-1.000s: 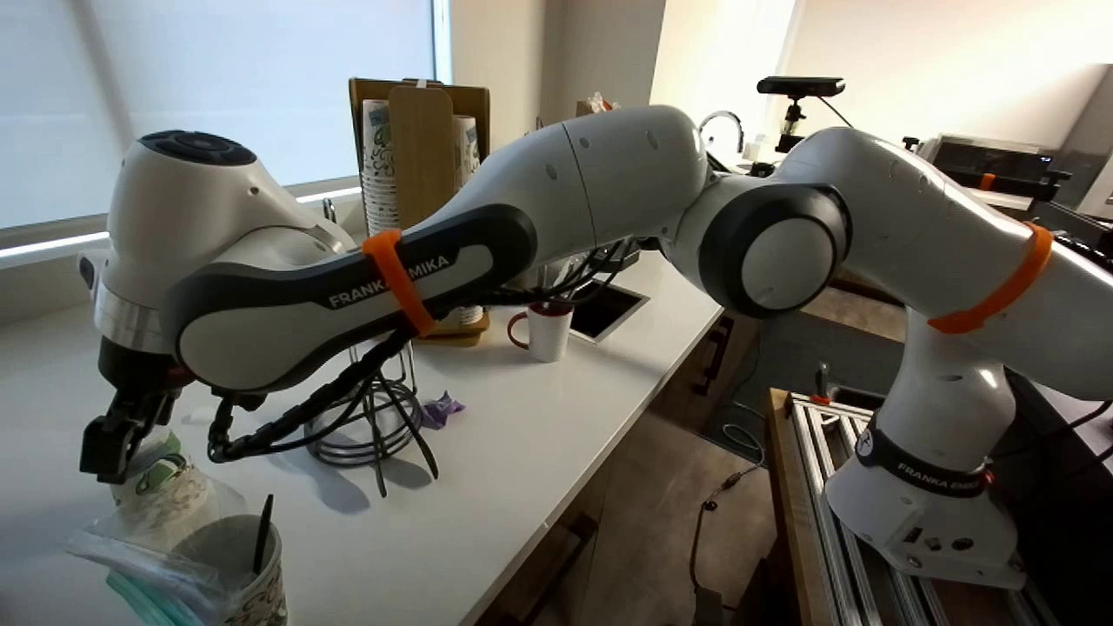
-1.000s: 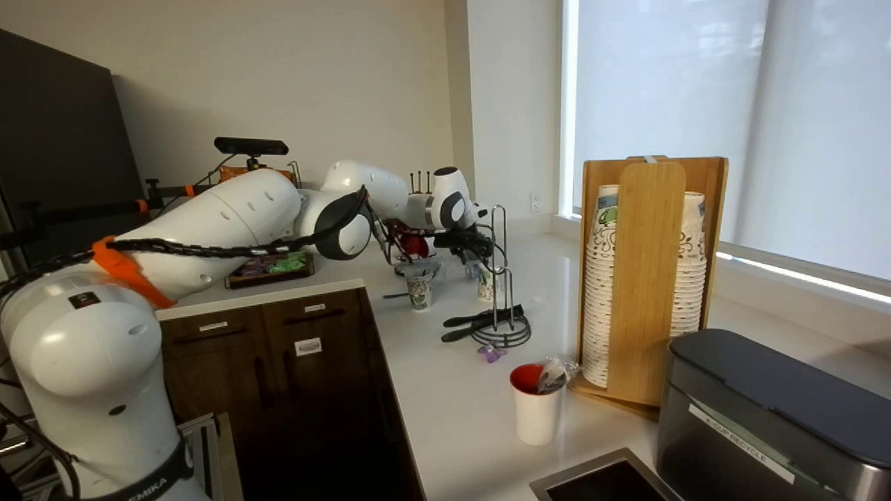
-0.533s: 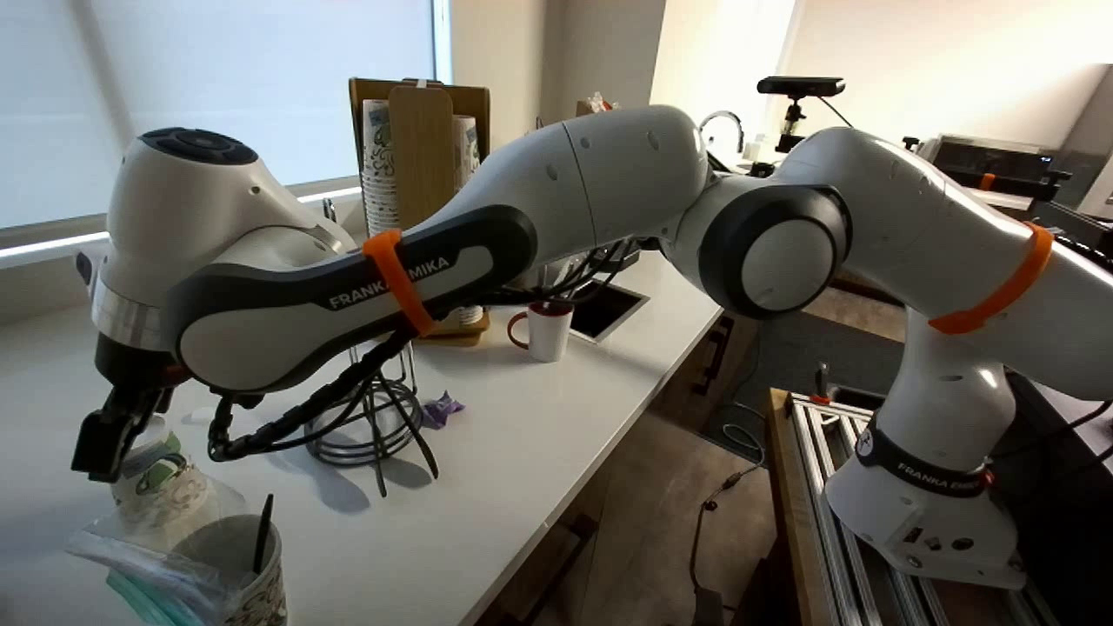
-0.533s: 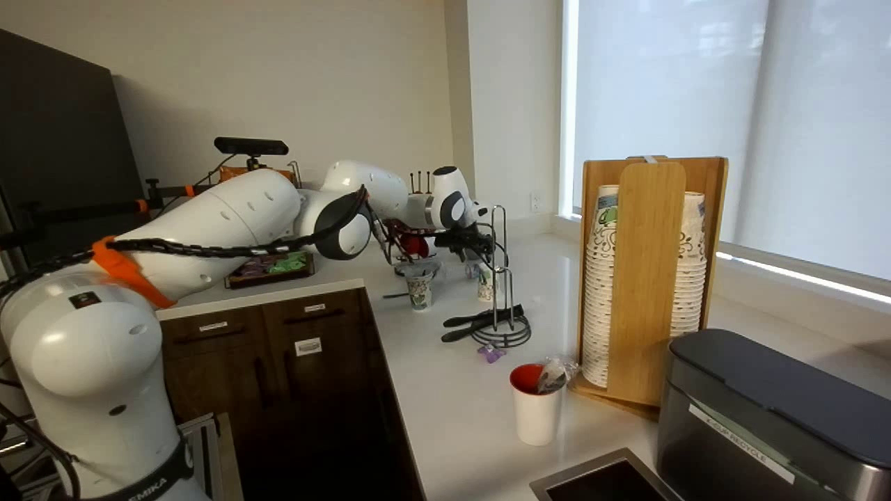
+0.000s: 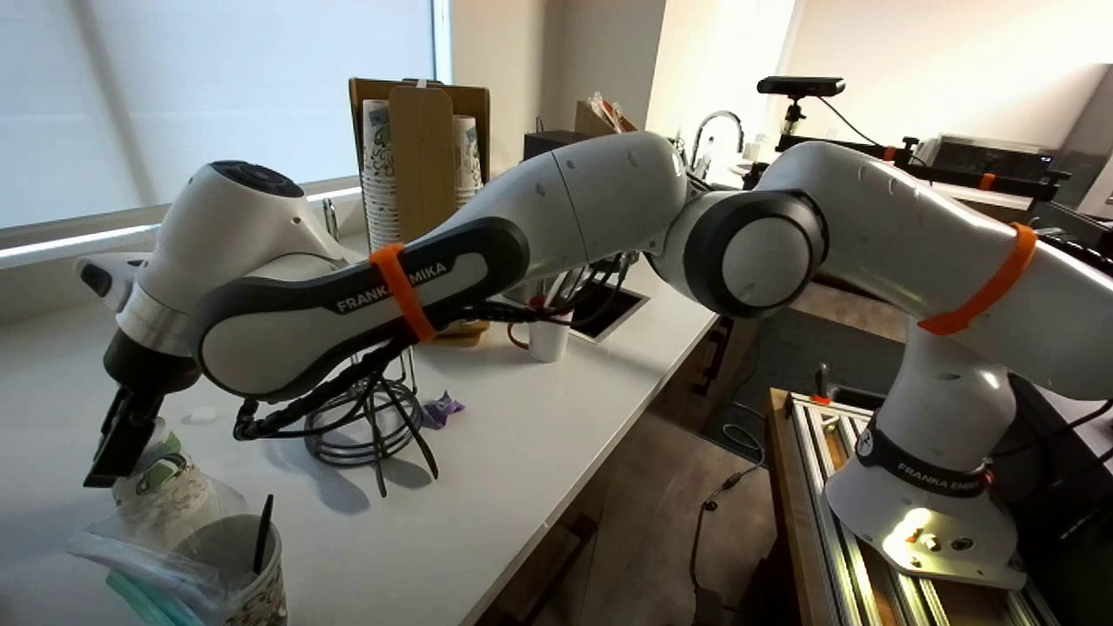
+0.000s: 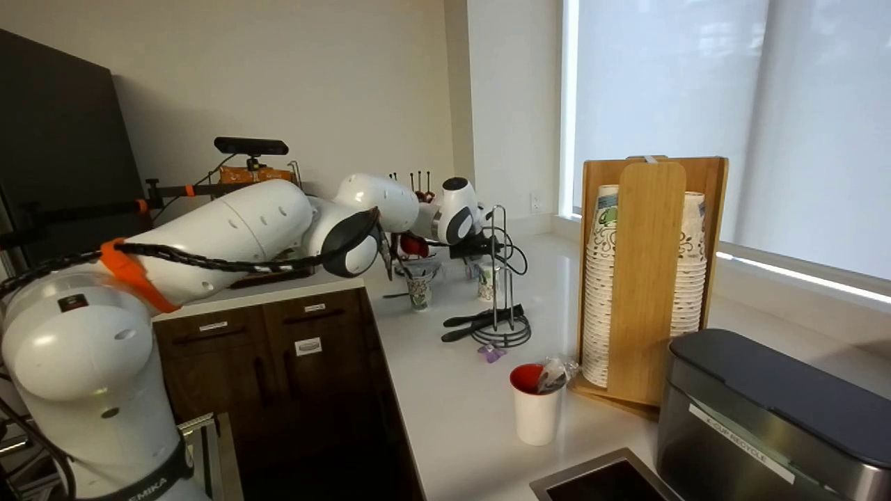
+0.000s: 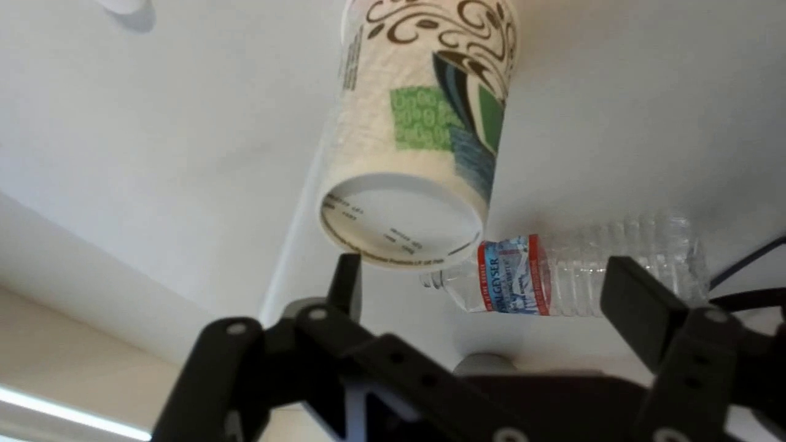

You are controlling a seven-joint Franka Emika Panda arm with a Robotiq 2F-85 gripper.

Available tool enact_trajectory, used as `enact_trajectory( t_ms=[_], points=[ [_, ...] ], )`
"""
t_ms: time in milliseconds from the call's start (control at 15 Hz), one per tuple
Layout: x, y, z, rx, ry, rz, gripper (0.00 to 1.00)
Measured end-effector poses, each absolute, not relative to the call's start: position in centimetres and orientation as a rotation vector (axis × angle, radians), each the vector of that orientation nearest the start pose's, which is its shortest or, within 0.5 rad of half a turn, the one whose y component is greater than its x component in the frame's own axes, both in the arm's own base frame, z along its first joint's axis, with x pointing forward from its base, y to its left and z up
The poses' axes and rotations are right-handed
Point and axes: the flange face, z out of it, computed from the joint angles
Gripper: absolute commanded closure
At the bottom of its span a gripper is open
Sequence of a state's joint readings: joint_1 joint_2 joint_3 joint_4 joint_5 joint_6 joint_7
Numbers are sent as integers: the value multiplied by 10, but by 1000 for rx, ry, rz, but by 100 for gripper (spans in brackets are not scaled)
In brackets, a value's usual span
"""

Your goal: Put the cup on the silver object

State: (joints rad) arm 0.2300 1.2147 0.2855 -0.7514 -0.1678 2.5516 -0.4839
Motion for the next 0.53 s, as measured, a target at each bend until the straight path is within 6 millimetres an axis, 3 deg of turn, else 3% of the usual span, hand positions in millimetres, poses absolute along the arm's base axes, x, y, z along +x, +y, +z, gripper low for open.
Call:
enact_trajectory(
  t_ms=[67,533],
  points=[
    [793,290,265,-2636,-1213,-926,18],
    [798,283,262,-2549,-1251,-951,73]
  ],
)
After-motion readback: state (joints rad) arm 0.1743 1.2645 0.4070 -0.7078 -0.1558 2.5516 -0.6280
